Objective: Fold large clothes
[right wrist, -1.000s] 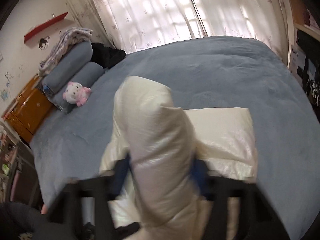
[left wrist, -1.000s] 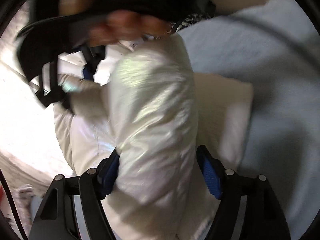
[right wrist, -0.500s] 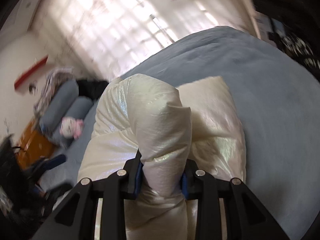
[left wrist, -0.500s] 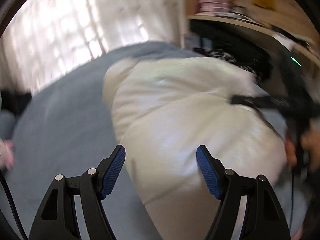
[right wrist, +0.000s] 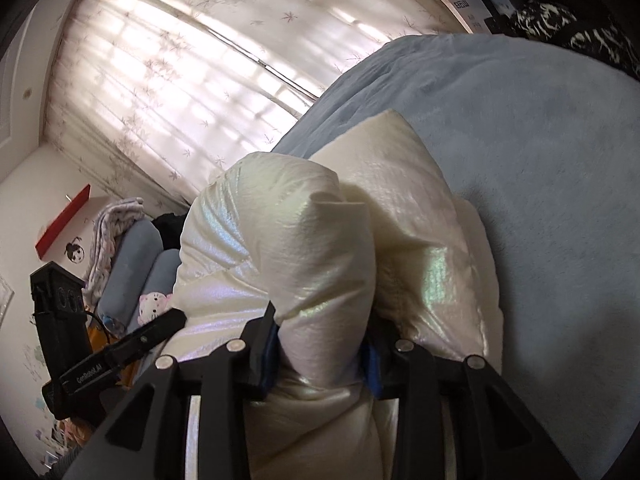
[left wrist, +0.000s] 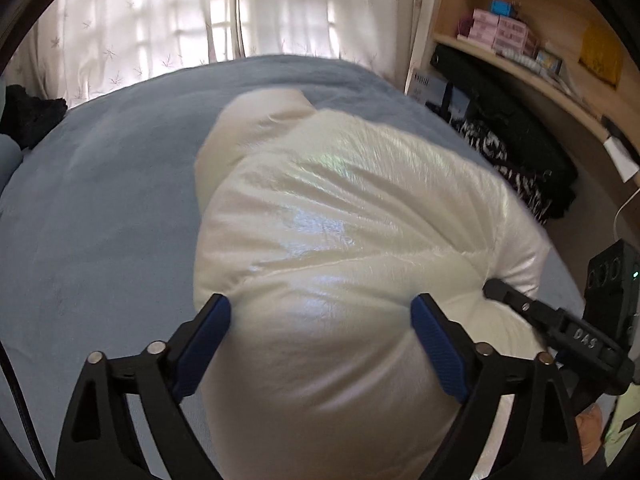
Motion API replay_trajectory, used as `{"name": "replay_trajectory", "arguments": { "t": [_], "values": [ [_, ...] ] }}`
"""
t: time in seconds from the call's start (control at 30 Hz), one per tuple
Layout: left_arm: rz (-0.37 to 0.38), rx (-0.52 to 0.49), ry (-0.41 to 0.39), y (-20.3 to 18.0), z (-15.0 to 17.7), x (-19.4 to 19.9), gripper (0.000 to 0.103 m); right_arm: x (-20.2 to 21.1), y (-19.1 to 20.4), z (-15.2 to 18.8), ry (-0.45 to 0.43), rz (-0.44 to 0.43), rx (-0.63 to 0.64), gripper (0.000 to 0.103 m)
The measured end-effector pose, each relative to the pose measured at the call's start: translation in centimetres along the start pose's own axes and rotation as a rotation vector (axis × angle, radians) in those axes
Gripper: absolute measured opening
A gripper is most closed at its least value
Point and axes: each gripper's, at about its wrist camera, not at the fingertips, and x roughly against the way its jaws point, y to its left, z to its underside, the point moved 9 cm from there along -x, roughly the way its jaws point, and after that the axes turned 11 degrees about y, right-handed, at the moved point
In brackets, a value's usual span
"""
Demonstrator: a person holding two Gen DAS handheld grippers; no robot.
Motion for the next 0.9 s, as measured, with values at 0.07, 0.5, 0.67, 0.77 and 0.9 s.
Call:
{"name": "replay_trajectory", "arguments": {
  "t": [0.07, 0.5, 0.67, 0.77, 0.9],
  "values": [
    [-0.021, -0.009, 0.014, 0.2, 0.4, -0.8, 0.096, -0.4, -0.2, 0.1, -0.001, -0.014, -0.003, 0.034],
    [-0.086, -0.025, 0.015, 1.1, 0.3, -4.3, 0.102, -1.9, -0.8, -0.5, 0.011, -0.009, 0.011, 0.034],
    [-0.056, 0.0, 0.004, 1.4, 0.3, -4.9, 0.102, -2.6, -0.8, -0.5, 0.01, -0.017, 0.011, 0.034],
    [-0.053, 0.005, -0.002, 1.7, 0.6, -5.1, 0.102, -2.8, -0.7, -0.4, 0.015, -0.005, 0.015, 0.034],
    [-0.065, 0.001, 0.003, 1.5, 0.7, -5.0, 0.102, -2.7, -0.7, -0.4, 0.028, 0.018, 0.013, 0.034]
  ]
}}
